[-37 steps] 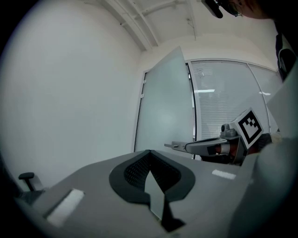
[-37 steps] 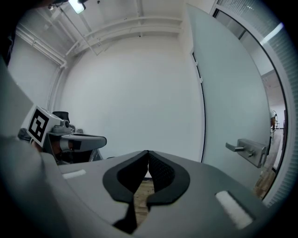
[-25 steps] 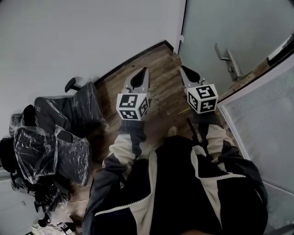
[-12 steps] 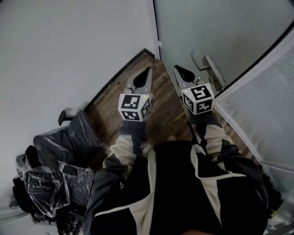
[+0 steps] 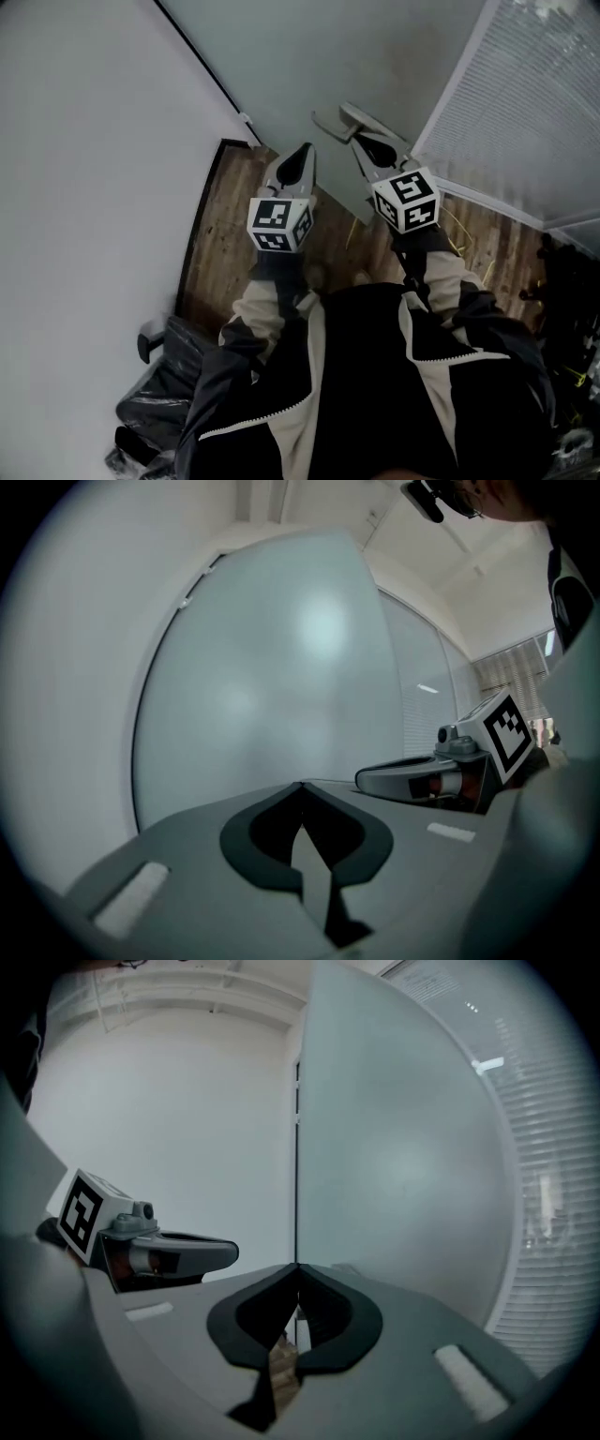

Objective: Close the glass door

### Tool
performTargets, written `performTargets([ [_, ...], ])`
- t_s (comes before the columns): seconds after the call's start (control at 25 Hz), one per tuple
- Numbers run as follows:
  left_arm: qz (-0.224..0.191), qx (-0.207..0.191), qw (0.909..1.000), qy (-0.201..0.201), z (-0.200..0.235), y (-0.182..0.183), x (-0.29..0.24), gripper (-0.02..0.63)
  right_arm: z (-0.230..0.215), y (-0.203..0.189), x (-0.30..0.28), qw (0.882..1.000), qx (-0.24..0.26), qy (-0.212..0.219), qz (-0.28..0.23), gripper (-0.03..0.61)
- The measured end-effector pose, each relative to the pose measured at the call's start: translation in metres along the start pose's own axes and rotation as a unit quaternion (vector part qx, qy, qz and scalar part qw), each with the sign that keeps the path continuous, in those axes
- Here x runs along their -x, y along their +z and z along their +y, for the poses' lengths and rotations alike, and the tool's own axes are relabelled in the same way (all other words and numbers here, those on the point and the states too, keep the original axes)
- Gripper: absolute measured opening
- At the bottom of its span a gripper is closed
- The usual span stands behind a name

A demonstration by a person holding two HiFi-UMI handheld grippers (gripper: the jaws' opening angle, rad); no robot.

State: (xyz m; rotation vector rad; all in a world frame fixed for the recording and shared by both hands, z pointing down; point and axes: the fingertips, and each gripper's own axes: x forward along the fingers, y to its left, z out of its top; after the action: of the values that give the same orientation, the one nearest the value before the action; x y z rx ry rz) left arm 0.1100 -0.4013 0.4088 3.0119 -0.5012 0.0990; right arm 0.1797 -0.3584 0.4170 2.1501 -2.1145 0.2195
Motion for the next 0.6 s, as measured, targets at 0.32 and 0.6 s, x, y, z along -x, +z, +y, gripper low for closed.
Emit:
performTargets([
  [0.32, 0.013, -0.009, 0.9894, -0.144, -0.005, -0.006, -0.039, 0.003, -0.031, -0.017, 0.015, 0.988, -0.027, -0.150, 0.016, 0.006],
  [0.6, 0.032, -0.011, 0.9761, -0.214, -0.004, -0.021, -0.047, 0.003, -0.019, -0.030, 0.000, 0.981, 0.000, -0.189, 0.054, 0.006],
])
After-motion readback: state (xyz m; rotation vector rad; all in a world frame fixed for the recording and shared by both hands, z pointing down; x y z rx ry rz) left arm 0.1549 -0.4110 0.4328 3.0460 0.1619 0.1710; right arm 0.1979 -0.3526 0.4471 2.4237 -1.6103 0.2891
